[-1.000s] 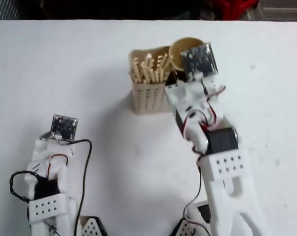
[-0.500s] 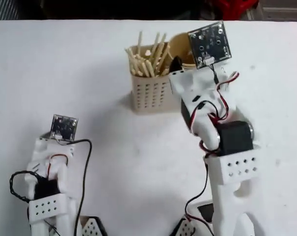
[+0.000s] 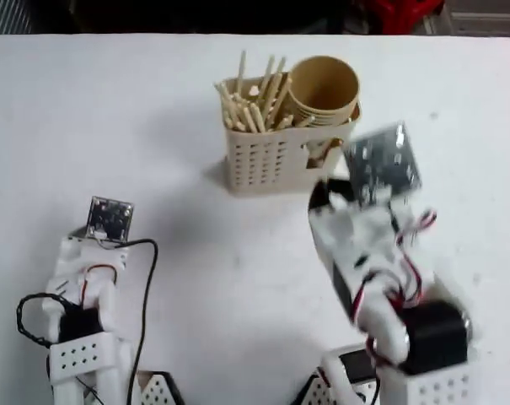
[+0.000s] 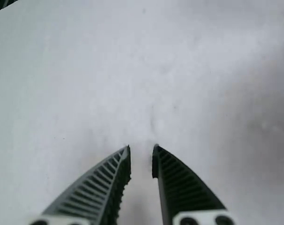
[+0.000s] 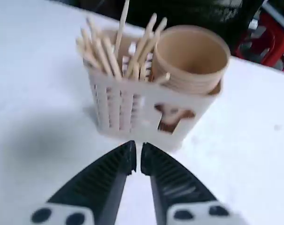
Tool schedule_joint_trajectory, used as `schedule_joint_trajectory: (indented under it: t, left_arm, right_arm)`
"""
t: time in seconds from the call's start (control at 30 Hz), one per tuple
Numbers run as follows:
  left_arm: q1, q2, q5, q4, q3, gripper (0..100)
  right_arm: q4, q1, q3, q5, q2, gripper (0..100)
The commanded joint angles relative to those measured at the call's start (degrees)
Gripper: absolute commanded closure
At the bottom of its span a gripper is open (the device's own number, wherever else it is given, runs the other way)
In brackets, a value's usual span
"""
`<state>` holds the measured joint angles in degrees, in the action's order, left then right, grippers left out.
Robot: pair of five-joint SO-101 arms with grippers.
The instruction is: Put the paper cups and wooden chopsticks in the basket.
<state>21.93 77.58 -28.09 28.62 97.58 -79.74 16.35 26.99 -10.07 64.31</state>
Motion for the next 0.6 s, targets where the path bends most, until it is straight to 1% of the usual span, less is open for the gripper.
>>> schedule_joint_trajectory:
  t: [0.0,0.13,0.23,0.33,0.4,0.5,0.57]
  left_arm:
    - [-0.7,0.7,0.7,-1.5,-0.4,90]
    - [-0.4,0.7,0.8,-1.5,-0.5,90]
    - [-0.5,0.7,1.0,-1.1,-2.0,90]
    - [-0.6,0.7,1.8,-1.1,-4.2,90]
    - [-0.7,0.7,6.3,-1.1,-5.4,90]
    - [-0.7,0.7,16.4,-1.1,-6.4,90]
    - [-0.8,0.7,21.8,-1.1,-6.7,90]
  right_arm:
    - [-0.3,-0.7,14.7,-0.4,12.5,95.3]
    - [-0.2,-0.8,27.4,-1.1,28.0,95.3]
    - [-0.2,-3.5,27.7,-5.9,37.1,95.7]
    - [-0.8,-6.3,28.7,-6.6,38.8,95.7]
    - [-0.7,-8.6,29.5,-7.0,36.6,95.7]
    - [1.1,-10.4,33.3,-8.2,34.5,95.7]
    - [3.2,-10.9,38.1,-8.1,34.3,95.7]
